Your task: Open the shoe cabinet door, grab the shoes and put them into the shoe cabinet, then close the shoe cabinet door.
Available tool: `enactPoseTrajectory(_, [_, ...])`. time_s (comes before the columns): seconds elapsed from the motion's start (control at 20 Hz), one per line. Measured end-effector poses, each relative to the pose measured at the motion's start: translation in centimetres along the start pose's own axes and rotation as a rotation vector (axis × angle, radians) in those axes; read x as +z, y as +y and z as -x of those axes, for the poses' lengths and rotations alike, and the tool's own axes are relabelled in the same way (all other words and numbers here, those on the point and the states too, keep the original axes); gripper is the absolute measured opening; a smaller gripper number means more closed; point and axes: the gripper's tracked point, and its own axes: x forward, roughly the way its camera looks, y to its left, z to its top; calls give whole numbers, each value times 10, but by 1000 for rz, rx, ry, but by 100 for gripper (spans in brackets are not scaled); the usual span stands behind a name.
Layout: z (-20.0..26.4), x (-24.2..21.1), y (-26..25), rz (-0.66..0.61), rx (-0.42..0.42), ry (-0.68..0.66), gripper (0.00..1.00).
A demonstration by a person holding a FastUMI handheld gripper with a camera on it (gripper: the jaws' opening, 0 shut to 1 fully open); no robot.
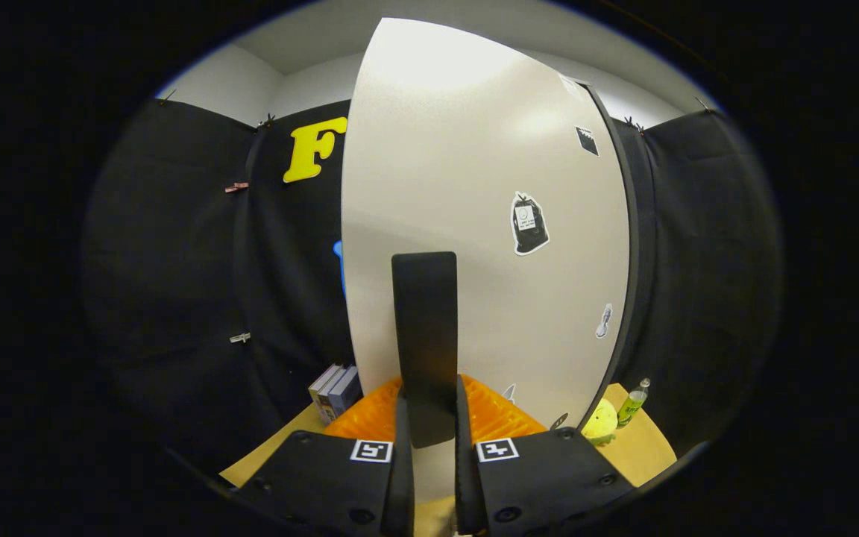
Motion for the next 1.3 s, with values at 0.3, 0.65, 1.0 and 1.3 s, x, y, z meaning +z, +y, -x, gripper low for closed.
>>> enactPoseTrajectory(0.3, [62,-7,-38,29,91,35,26])
enactPoseTrajectory(0.65, [111,-4,-97,61,96,57,25])
enactPoseTrajectory(1.0, [139,-3,-152,40,-1,74,25])
enactPoseTrajectory(1.3, [161,-2,-188,17,-92,65,23])
